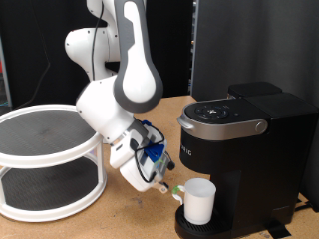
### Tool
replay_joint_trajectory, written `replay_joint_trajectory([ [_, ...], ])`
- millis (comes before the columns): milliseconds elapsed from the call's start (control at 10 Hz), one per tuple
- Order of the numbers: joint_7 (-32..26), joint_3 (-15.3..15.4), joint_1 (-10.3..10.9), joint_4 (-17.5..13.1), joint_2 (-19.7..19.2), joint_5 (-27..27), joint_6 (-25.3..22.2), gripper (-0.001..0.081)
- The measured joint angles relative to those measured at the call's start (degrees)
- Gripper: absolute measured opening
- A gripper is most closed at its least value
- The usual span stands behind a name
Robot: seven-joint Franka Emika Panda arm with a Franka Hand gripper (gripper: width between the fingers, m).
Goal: Make a cup of coffee with the keurig machine
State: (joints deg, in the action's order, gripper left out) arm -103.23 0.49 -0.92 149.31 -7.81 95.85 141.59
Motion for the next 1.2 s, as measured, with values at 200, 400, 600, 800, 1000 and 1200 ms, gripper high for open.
replay_joint_trajectory([
  [200, 2.8, -0.57, -0.83, 2.92, 4.73, -3.11, -1.72, 0.0803],
  [400, 2.88, -0.57, -0.85, 2.97, 4.51, -3.82, -1.82, 0.0803],
  [600, 5.06, -1.2, -1.41, 3.34, 5.19, -7.48, -5.03, 0.0803],
  [800, 7.73, -2.39, -2.56, 4.13, 8.11, -10.55, -8.99, 0.0803],
  [1000, 11.11, -3.35, -3.38, 4.98, 12.3, -12.88, -11.31, 0.0803],
  [1200, 14.76, -3.88, -4.06, 5.5, 16.55, -14.75, -12.68, 0.0803],
])
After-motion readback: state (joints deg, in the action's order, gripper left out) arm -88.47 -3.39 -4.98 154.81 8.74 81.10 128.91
